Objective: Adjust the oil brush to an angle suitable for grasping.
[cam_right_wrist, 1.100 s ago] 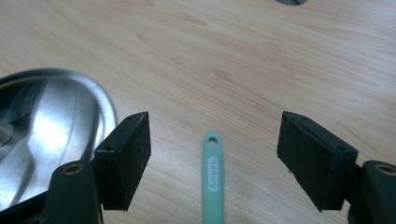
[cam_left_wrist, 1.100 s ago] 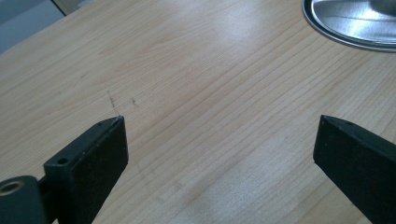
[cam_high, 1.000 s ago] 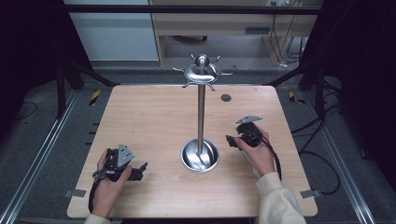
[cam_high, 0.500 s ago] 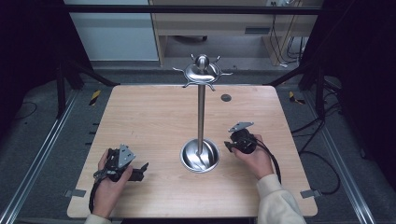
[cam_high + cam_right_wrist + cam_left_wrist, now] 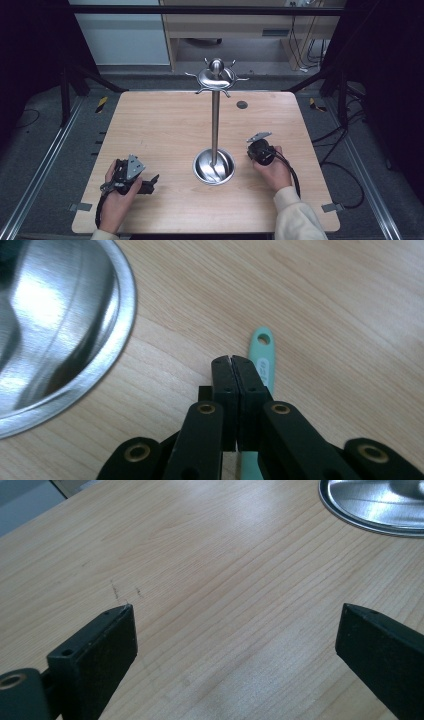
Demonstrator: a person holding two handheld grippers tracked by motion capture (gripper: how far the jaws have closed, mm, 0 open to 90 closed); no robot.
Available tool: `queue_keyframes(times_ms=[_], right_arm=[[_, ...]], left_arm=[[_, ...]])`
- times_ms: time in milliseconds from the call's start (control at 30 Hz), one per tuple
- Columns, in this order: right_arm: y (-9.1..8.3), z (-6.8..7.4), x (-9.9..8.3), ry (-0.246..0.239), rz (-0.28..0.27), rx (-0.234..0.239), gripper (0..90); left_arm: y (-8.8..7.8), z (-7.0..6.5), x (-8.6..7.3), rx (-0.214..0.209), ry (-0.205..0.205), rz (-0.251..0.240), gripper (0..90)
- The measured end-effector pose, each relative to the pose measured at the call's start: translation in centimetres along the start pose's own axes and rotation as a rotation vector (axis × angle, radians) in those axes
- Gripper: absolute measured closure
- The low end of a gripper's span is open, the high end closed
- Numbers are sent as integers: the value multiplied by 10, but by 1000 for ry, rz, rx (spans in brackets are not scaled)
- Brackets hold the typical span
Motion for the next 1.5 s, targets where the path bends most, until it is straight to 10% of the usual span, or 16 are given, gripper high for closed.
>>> queue_keyframes(times_ms=[600, 767, 1000, 1500], right_arm=[[1, -13, -5, 118, 49, -19, 875], [-23, -19, 1, 164, 22, -5, 841], [-50, -22, -7, 166, 117, 13, 713], [-47, -25, -15, 152, 248, -12, 608]], left_arm=[[0, 0, 0, -4, -1, -2, 28], [0, 0, 0, -1, -1, -1, 28], [-1, 0, 0, -2, 3, 2, 28], [0, 0, 0, -6, 4, 0, 31]])
Point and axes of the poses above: each handheld gripper's, and its own axes: y roughly forward along the jaws, x roughly out of its top, z roughly to its left, the point moved 2 cm from there along y, roughly forward along the jaws, and after that the axes turned 8 degrees about -x, right-handed, at the moved point
